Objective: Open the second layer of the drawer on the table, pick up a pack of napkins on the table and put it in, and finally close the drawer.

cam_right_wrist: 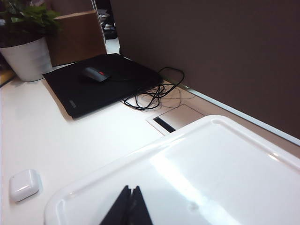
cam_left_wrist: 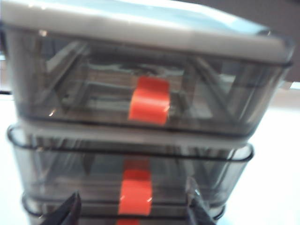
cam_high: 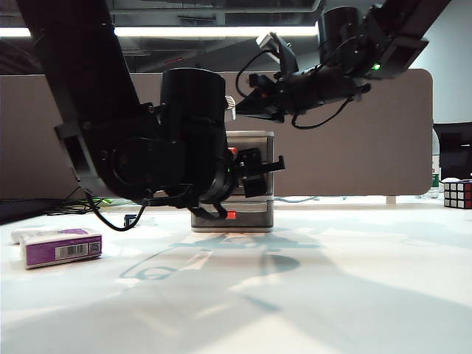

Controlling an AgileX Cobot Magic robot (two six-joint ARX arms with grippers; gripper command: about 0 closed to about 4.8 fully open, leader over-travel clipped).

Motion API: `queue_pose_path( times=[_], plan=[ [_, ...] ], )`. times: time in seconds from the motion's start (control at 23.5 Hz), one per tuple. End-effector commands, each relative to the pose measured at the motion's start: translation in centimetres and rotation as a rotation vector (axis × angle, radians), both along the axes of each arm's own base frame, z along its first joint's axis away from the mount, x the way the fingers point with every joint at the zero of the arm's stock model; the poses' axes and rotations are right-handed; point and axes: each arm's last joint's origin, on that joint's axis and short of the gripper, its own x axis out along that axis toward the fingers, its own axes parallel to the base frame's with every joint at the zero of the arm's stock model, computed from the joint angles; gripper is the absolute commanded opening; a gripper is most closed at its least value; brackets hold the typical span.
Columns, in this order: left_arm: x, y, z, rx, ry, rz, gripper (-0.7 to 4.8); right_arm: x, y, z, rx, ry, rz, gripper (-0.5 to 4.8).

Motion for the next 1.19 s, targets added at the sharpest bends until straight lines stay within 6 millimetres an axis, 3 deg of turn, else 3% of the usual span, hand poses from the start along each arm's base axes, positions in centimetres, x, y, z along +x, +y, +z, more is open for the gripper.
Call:
queue_pose_path(
  times=[0.04, 0.77, 0.98, 1.19],
  plan=[
    [0.2, -0.3, 0.0, 0.003, 0.002, -0.004, 2.78, -0.2, 0.7, 0.1, 0.000, -0.005, 0.017, -0.05],
    [1.3, 0.9, -0.2, 0.008, 0.005, 0.001, 2.76, -0.4, 0.9, -0.9, -0.043, 0.113, 0.017, -0.05],
    [1.6, 1.2, -0.2, 0.008, 0.006, -0.016, 2.13, -0.4, 0.9, -0.9, -0.043, 0.113, 0.017, -0.05],
    [1.9, 1.0, -0.2, 0.014, 0.015, -0.043, 2.10, -0.4, 0.9, -0.9, -0.043, 0.113, 0.017, -0.05]
  ],
)
